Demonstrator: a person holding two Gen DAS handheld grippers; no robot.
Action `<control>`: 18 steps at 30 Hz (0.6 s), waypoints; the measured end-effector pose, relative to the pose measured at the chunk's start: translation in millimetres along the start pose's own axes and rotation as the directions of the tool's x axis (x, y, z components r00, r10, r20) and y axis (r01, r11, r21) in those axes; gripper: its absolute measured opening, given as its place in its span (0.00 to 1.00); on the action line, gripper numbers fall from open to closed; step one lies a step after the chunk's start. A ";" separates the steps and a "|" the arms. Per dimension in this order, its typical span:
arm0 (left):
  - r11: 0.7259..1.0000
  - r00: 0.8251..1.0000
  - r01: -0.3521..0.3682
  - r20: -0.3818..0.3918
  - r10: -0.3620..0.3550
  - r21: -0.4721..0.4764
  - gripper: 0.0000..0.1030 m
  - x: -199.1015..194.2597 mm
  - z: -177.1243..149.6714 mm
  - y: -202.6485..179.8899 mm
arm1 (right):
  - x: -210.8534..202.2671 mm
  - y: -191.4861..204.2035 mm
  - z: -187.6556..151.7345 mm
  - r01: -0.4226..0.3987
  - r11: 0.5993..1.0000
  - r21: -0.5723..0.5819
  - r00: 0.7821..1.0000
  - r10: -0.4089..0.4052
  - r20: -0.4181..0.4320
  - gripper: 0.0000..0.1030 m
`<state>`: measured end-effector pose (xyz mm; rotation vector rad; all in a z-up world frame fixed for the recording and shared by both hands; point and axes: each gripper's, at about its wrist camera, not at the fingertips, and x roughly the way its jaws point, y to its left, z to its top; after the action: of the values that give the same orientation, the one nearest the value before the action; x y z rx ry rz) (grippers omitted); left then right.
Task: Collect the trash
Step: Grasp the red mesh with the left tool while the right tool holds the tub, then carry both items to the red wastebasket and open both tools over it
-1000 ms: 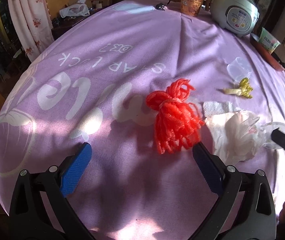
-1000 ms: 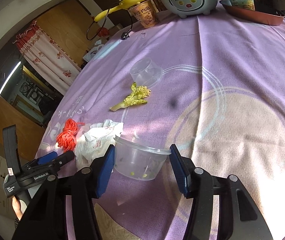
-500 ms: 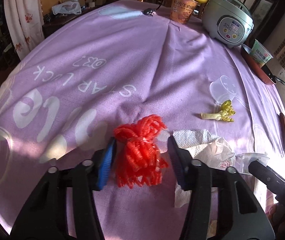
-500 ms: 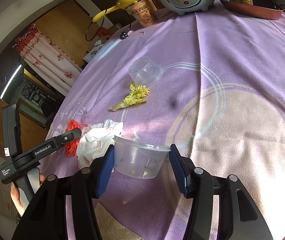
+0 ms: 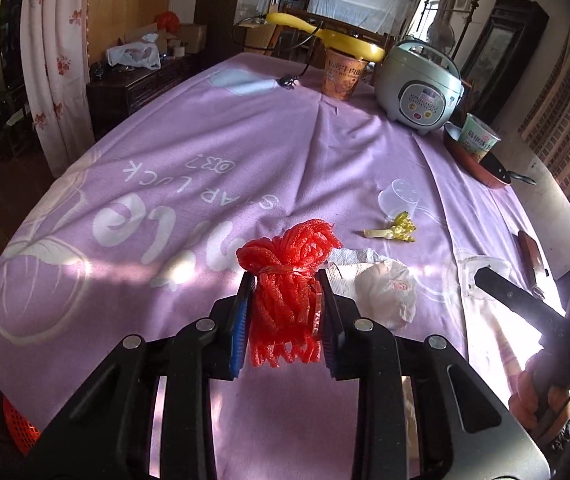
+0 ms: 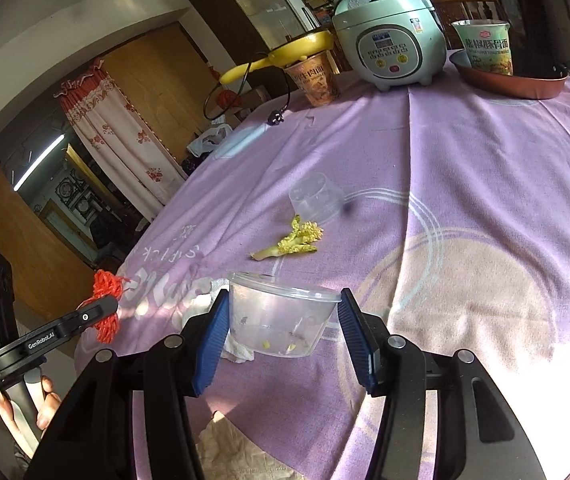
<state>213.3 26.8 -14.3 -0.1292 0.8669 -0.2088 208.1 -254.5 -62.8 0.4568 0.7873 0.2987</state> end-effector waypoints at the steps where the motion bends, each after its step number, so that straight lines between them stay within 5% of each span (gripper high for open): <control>1: 1.000 1.000 0.005 0.005 -0.005 -0.002 0.30 -9.3 -2.6 4.2 | -4.1 1.5 -1.0 -0.018 1.000 0.009 1.000 0.018 0.008 0.53; 9: 0.998 0.994 -0.062 0.087 0.065 -0.030 0.30 -83.2 -35.2 46.3 | -40.3 52.6 -23.1 -0.134 0.990 -0.052 0.989 0.137 0.058 0.53; 18: 0.964 0.965 -0.212 0.120 0.232 -0.161 0.30 -141.9 -100.8 124.9 | -49.1 120.9 -43.2 -0.260 0.954 -0.151 0.964 0.264 0.006 0.52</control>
<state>62.9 178.6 1.8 -0.1806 0.7514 0.0751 132.6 -158.8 0.8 0.4233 0.6732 0.5947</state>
